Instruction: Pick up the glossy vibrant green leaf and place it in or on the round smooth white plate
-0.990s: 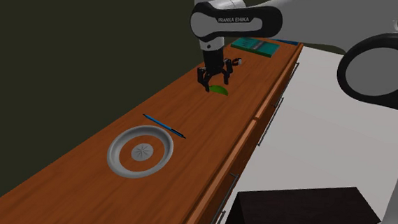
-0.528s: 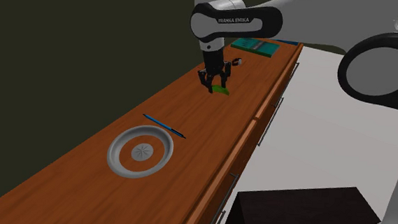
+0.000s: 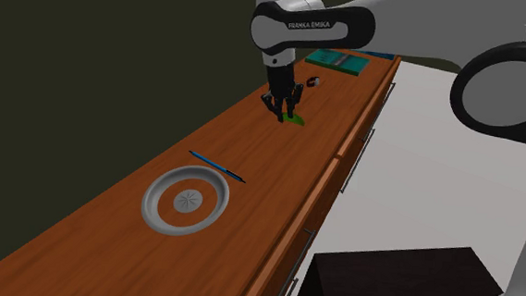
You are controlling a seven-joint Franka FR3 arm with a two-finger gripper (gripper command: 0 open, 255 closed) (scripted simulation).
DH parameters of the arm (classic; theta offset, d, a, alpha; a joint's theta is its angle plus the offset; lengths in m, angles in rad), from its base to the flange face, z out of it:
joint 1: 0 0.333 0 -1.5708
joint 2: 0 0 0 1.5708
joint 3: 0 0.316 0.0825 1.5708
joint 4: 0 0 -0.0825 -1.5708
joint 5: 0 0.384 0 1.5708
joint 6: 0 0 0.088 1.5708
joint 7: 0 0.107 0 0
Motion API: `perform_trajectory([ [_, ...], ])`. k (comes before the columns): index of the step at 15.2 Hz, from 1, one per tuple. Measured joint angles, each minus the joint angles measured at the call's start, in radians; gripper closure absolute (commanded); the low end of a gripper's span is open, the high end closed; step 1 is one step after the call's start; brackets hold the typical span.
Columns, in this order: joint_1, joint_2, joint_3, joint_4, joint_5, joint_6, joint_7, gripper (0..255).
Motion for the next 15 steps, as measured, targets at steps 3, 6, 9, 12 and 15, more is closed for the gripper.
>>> perform_trajectory([
  [3, 0.003, 0.011, -0.004, 0.033, -0.004, -0.028, -0.002, 255],
  [6, 0.006, 0.012, -0.004, 0.068, -0.004, -0.064, -0.006, 255],
  [9, 0.013, 0.019, -0.005, 0.119, -0.006, -0.109, -0.011, 255],
  [12, 0.023, 0.031, -0.006, 0.179, -0.009, -0.157, -0.015, 255],
  [15, 0.026, 0.035, -0.007, 0.198, -0.010, -0.172, -0.017, 0],
])
